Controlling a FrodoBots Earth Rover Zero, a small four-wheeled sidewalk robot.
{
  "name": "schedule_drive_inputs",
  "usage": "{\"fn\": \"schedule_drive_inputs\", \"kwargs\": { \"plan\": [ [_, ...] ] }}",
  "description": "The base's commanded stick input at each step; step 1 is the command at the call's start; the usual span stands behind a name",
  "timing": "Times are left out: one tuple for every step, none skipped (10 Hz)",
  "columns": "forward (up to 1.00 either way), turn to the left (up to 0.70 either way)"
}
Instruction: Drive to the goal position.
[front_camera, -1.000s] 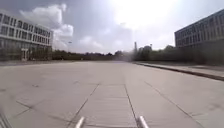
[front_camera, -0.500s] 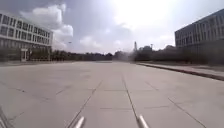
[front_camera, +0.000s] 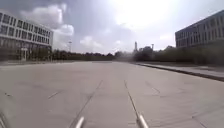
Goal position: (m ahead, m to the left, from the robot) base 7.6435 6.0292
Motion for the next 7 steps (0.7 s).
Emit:
{"fn": "schedule_drive_inputs", "kwargs": {
  "plan": [
    [0.7, 0.04],
    [0.7, 0.04],
    [0.7, 0.04],
    [0.7, 0.04],
    [0.7, 0.04],
    [0.7, 0.04],
    [0.7, 0.15]
  ]
}}
